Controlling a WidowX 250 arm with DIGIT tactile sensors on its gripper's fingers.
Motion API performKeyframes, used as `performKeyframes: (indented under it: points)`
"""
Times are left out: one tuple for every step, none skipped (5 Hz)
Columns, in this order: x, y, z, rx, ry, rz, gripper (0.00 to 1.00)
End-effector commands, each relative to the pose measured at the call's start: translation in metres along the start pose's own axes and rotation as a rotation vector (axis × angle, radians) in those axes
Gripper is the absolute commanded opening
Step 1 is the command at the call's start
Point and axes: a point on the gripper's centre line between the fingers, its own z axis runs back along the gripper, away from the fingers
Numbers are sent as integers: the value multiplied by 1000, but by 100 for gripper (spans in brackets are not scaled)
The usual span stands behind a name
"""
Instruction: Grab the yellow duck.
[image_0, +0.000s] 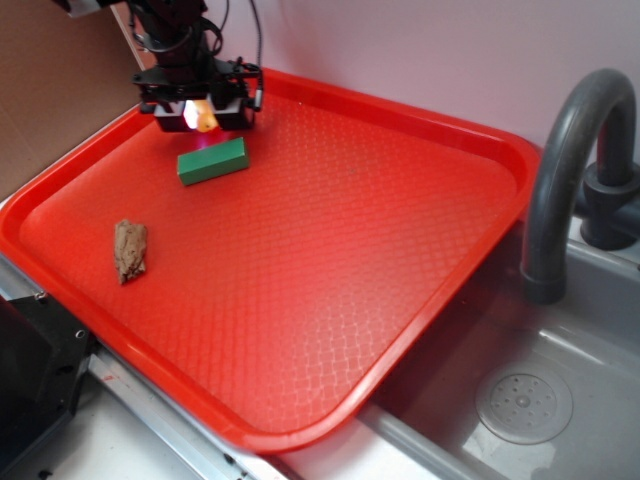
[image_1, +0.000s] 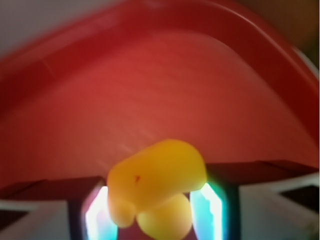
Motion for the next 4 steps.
performKeyframes:
  points:
    - [-11,-16,133,-164,12,-121,0]
    - [-43,-23,176,-281,74,-239,0]
    - [-64,-15,216,-379,130,-322,0]
    - [-71,-1,231,-420,109,-319,0]
